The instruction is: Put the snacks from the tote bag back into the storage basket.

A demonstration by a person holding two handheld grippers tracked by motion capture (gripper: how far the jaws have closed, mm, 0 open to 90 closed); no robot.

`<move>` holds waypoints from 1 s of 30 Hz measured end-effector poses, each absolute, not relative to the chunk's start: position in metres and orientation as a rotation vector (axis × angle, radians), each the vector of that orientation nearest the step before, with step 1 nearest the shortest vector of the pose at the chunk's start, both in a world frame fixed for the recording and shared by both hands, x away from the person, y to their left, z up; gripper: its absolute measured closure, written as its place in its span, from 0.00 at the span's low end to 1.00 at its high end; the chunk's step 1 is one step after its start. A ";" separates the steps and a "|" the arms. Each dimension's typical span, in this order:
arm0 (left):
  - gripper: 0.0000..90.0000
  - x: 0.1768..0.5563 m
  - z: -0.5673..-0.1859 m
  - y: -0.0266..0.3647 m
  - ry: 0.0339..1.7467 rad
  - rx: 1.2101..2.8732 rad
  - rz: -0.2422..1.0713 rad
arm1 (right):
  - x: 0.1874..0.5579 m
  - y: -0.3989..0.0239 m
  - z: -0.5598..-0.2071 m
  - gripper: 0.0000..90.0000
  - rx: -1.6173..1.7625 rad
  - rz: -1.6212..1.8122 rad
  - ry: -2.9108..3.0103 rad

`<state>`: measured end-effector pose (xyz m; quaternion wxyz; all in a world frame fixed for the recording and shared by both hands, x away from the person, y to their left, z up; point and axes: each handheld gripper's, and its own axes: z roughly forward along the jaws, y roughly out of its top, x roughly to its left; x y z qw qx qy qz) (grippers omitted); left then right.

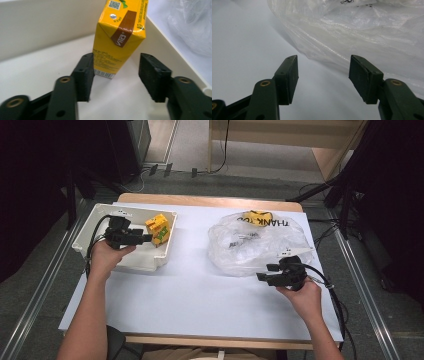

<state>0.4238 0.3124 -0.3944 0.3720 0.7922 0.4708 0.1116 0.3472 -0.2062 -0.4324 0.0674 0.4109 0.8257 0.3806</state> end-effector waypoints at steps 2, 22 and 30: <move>0.70 0.421 -0.394 0.312 1.193 2.032 0.281 | 0.348 -0.206 -0.432 0.47 1.243 1.162 2.482; 1.00 0.425 -0.410 0.284 1.123 2.026 0.237 | 0.353 -0.205 -0.433 0.47 1.240 1.169 2.483; 1.00 0.432 -0.423 0.282 1.143 2.062 0.247 | 0.352 -0.205 -0.433 0.47 1.238 1.158 2.484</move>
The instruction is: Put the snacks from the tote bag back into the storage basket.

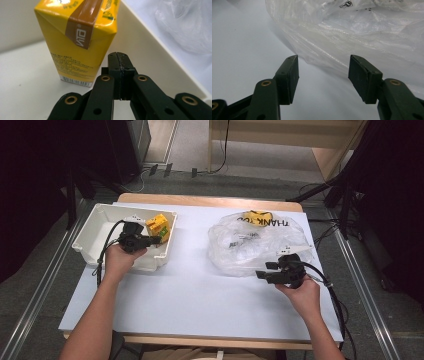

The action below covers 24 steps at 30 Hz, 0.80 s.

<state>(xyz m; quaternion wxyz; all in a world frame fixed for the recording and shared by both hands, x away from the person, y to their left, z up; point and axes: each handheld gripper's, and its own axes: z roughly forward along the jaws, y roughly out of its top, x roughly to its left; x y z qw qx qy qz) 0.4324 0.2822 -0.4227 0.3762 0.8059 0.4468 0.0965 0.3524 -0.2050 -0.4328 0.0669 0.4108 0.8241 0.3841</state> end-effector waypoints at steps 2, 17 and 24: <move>1.00 0.434 -0.426 0.282 1.150 2.069 0.236 | 0.352 -0.205 -0.433 0.47 1.243 1.154 2.485; 1.00 0.442 -0.435 0.286 1.202 2.060 0.247 | 0.349 -0.205 -0.433 0.47 1.231 1.140 2.489; 1.00 0.446 -0.437 0.288 1.228 2.042 0.254 | 0.349 -0.204 -0.434 0.47 1.231 1.134 2.492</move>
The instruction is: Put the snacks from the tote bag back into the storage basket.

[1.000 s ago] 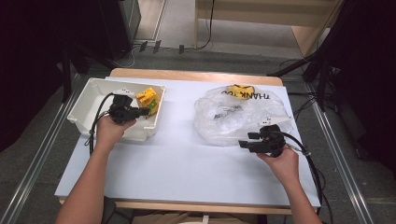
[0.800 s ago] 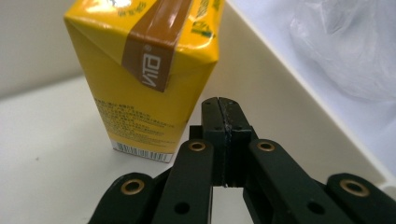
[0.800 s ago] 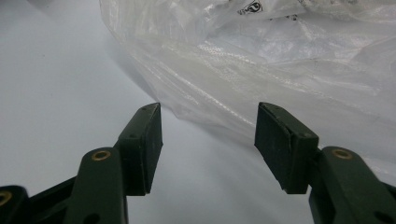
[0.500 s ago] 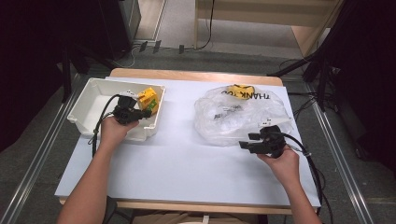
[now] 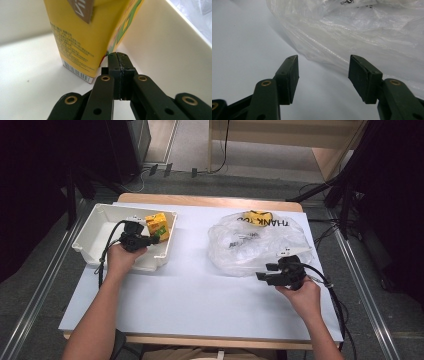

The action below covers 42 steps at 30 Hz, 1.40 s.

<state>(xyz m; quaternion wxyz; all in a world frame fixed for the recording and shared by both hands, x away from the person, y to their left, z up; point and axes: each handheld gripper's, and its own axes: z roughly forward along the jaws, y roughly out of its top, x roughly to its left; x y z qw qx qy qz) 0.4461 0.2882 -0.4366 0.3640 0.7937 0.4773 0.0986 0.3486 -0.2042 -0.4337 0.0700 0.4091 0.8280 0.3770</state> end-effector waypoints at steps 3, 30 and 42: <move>1.00 0.448 -0.437 0.289 1.236 2.040 0.248 | 0.348 -0.204 -0.434 0.47 1.227 1.136 2.495; 1.00 0.462 -0.443 0.301 1.312 1.977 0.223 | 0.346 -0.203 -0.436 0.49 1.231 1.122 2.514; 0.91 0.453 -0.427 0.300 1.281 1.983 0.149 | 0.345 -0.203 -0.436 0.50 1.221 1.148 2.524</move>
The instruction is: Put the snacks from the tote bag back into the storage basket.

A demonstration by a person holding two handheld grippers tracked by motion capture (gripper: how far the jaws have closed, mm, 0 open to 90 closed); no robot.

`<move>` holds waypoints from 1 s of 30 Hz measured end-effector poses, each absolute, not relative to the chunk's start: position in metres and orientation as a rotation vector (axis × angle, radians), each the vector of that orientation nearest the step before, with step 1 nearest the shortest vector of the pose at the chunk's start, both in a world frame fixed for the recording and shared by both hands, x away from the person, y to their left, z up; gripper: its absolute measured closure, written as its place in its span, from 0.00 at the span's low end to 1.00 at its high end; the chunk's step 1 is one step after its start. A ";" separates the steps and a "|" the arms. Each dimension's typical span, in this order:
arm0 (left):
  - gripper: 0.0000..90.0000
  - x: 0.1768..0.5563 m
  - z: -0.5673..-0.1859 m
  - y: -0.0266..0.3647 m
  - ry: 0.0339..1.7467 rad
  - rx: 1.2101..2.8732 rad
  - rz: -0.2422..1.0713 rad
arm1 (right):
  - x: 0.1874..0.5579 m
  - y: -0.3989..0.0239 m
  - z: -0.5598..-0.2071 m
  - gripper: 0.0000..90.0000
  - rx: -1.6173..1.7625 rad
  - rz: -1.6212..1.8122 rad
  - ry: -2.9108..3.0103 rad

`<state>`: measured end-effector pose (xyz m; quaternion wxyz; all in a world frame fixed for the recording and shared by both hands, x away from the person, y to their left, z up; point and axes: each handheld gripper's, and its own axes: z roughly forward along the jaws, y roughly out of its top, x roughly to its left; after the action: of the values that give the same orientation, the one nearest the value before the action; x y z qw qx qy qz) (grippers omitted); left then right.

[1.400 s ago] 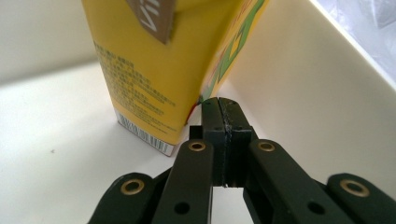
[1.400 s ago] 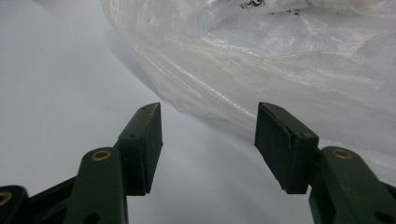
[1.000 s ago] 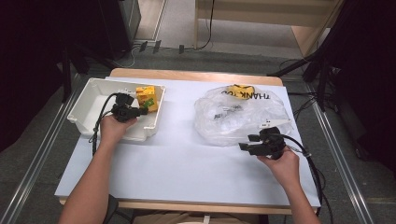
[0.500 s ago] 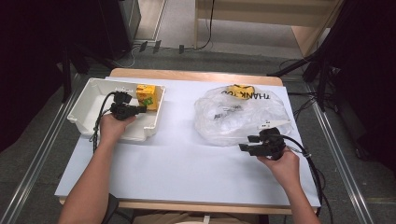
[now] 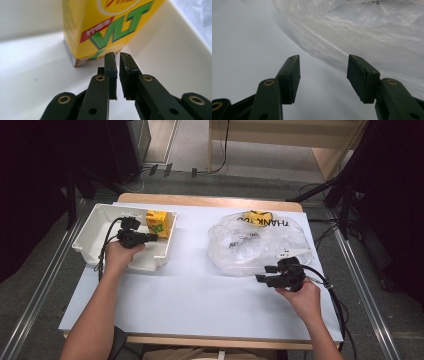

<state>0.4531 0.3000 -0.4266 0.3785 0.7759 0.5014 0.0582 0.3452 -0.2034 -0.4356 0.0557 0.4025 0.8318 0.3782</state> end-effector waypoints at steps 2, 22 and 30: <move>0.89 0.450 -0.422 0.300 1.280 1.969 0.135 | 0.346 -0.203 -0.436 0.50 1.224 1.146 2.526; 0.61 0.432 -0.387 0.288 1.221 2.022 0.078 | 0.344 -0.205 -0.433 0.51 1.239 1.196 2.524; 0.53 0.423 -0.374 0.281 1.199 2.038 0.105 | 0.343 -0.203 -0.432 0.51 1.223 1.211 2.523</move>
<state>0.4234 0.2815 -0.3735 0.3776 0.7974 0.4689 0.0412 0.3434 -0.2026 -0.4323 0.0437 0.4000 0.8254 0.3960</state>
